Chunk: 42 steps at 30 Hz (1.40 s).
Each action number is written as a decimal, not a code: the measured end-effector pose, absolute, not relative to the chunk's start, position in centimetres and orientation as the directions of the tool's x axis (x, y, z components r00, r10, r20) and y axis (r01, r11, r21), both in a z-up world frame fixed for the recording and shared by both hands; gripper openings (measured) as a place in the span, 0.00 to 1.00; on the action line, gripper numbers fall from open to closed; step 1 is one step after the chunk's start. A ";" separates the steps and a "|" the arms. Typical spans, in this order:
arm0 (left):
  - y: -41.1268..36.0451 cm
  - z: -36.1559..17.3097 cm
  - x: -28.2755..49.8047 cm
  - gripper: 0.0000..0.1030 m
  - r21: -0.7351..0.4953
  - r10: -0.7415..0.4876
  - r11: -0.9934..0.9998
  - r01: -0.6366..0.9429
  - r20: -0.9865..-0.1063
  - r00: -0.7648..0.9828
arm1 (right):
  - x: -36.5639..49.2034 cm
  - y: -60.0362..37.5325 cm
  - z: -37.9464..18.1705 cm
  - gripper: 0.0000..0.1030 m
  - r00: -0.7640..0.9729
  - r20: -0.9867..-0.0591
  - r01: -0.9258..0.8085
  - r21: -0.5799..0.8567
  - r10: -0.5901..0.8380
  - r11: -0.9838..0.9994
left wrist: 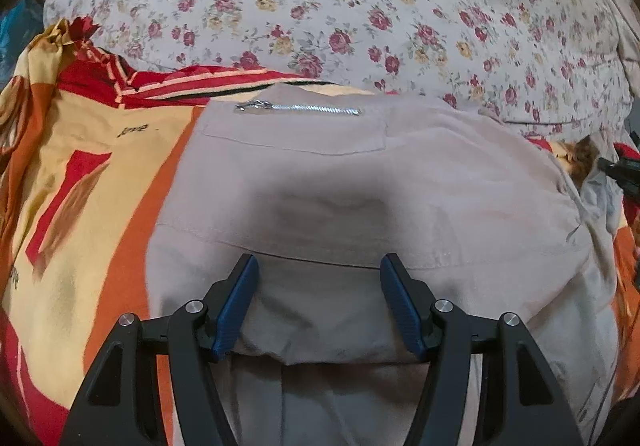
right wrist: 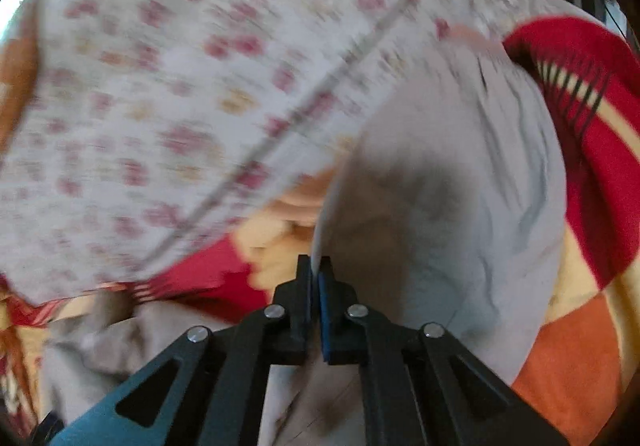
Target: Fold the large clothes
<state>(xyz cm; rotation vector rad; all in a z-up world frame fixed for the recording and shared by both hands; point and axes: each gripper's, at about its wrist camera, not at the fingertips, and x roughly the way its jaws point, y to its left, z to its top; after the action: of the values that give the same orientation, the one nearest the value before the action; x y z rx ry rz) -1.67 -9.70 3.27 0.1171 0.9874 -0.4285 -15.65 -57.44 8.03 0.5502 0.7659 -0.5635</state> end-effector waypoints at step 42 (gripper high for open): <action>-6.5 5.2 0.0 0.58 -0.169 -0.304 0.942 0.290 -0.796 0.524 | -15.7 -62.5 9.6 0.02 0.625 -0.731 0.676 0.333 -0.273 0.658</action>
<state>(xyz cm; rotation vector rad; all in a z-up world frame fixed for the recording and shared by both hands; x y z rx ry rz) -0.02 -6.52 5.23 -0.0156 0.9554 -0.3554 -15.74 -62.46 9.61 0.6429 0.6964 -0.5891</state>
